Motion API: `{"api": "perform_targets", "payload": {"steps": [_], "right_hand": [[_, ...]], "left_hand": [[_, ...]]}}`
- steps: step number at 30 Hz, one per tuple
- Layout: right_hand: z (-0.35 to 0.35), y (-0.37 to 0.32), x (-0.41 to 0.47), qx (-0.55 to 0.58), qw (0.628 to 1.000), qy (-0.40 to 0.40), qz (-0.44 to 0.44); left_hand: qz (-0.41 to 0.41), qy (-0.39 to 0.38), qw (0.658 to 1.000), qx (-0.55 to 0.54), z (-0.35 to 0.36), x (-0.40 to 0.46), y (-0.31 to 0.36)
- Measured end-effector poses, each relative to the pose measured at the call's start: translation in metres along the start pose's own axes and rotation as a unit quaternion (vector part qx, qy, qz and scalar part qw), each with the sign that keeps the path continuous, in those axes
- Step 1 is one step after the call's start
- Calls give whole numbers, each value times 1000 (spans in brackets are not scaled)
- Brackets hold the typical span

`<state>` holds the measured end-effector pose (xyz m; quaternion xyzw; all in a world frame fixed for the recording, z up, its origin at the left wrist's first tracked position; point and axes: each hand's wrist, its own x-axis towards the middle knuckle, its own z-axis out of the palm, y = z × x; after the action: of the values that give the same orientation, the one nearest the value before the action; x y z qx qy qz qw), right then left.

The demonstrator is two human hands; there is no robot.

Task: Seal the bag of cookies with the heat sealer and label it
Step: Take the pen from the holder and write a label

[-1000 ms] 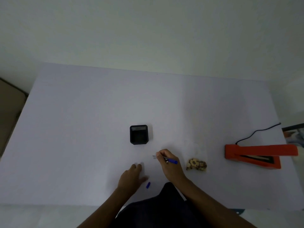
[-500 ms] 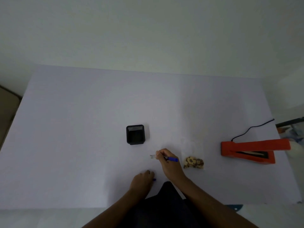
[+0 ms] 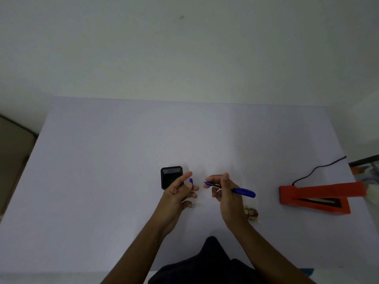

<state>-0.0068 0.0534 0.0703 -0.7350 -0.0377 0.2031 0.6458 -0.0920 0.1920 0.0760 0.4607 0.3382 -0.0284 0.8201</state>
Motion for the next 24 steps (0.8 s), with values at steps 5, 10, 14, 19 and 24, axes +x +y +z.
{"api": "perform_targets", "payload": {"steps": [5, 10, 14, 19, 24], "right_hand": [[6, -38, -7, -13, 997, -32, -73], [12, -60, -9, -18, 994, -36, -104], [17, -70, -9, -11, 995, -31, -98], [22, -79, -10, -4, 994, -32, -101], [23, -83, -11, 12, 995, -11, -101]], "left_hand": [[18, 15, 997, -78, 13, -16, 31], [57, 27, 997, -40, 20, -24, 47], [83, 30, 996, -7, 23, -27, 55], [97, 30, 995, 13, 25, -33, 62], [79, 52, 995, -20, 23, -32, 64]]}}
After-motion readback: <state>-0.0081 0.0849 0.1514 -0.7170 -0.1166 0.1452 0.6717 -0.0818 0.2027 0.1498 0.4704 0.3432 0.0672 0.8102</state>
